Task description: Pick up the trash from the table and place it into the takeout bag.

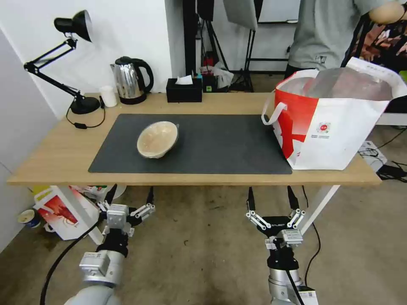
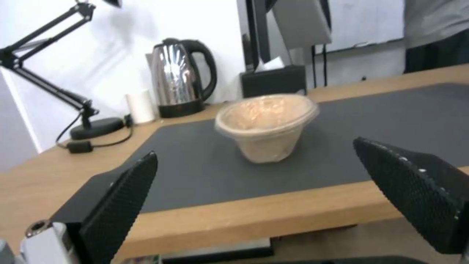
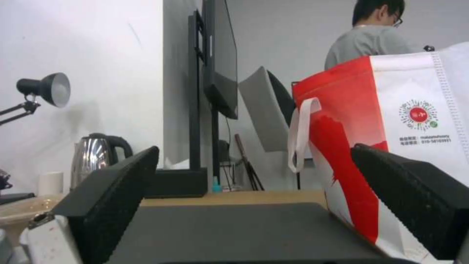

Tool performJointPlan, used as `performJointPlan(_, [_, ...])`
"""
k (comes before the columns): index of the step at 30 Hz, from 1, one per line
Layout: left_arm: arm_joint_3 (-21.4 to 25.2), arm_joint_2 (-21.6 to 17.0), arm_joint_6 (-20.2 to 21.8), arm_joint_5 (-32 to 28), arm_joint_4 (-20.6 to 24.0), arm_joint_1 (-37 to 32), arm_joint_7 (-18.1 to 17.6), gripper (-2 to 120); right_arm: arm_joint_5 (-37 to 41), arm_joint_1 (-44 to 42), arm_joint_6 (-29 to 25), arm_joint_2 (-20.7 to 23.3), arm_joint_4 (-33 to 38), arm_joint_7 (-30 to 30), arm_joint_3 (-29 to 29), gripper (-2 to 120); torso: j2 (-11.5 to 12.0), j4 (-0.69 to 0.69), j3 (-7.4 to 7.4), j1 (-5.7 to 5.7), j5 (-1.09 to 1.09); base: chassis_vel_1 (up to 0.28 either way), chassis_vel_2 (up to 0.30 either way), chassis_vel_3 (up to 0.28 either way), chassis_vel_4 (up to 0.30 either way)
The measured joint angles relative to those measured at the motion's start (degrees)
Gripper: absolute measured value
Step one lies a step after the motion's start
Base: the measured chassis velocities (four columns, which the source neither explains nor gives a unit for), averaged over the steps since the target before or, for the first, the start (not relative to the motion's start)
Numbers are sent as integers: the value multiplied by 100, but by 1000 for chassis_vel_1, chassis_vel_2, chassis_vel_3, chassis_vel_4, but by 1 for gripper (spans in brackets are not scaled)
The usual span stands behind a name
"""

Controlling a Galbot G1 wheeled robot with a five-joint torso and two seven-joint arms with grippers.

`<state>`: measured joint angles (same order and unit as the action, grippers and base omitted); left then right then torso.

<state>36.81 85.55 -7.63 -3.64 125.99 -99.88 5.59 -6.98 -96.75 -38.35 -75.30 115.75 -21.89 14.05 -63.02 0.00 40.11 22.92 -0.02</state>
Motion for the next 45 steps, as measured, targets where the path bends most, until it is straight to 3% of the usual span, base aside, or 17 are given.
performJointPlan(8, [685, -37, -907, -568, -551, 281, 776, 100, 0, 0, -1, 0, -1, 0, 1, 100, 0, 0, 0, 0, 1, 0, 0, 0, 0])
performJointPlan(10, [1037, -54, -1383, -866, -841, 426, 1185, 100, 1, 0, -1, 0, -1, 0, 2, 100, 0, 0, 0, -1, 1, 0, 0, 0, 0])
performJointPlan(14, [1330, -72, -1777, -1112, -1078, 550, 1524, 100, 0, 0, -1, 0, 0, 0, 2, 100, 0, 0, 0, 0, 1, 0, 0, 0, 0])
performJointPlan(18, [1905, -103, -2552, -1599, -1553, 788, 2189, 100, 0, 0, -1, 0, -1, 0, 2, 100, 0, 0, 0, 0, 1, 0, 0, 0, 0])
performJointPlan(19, [1905, -103, -2552, -1599, -1553, 788, 2189, 100, 0, 0, -1, 0, -1, 0, 2, 100, 0, 0, 0, 0, 1, 0, 0, 0, 0])
performJointPlan(28, [2863, -159, -3826, -2402, -2336, 1185, 3281, 100, 1, 0, -1, 0, -1, 0, 3, 100, 0, 1, 0, 0, 2, 0, 0, 0, 0])
performJointPlan(37, [2931, -268, -3880, -2451, -2353, 1219, 3358, 100, 0, 0, -1, 0, -1, 0, 3, 100, 0, 1, 0, 0, -1, 0, 0, 0, 0])
performJointPlan(40, [2991, -844, -3610, -2439, -2032, 1271, 3299, 100, 1, 0, -1, 1, -1, 0, 3, 100, 0, 0, 0, -1, 4, 0, 0, 0, 0])
performJointPlan(42, [2996, -908, -3575, -2436, -1995, 1277, 3288, 100, 1, 0, -1, 0, -1, 0, 3, 100, 0, 0, 0, 0, 4, 0, 0, 0, 0])
performJointPlan(45, [3023, -1366, -3417, -2417, -1780, 1314, 3246, 100, 1, 0, -1, 2, -1, 0, 4, 100, 0, -3, 0, 0, 6, 0, 0, 0, 0])
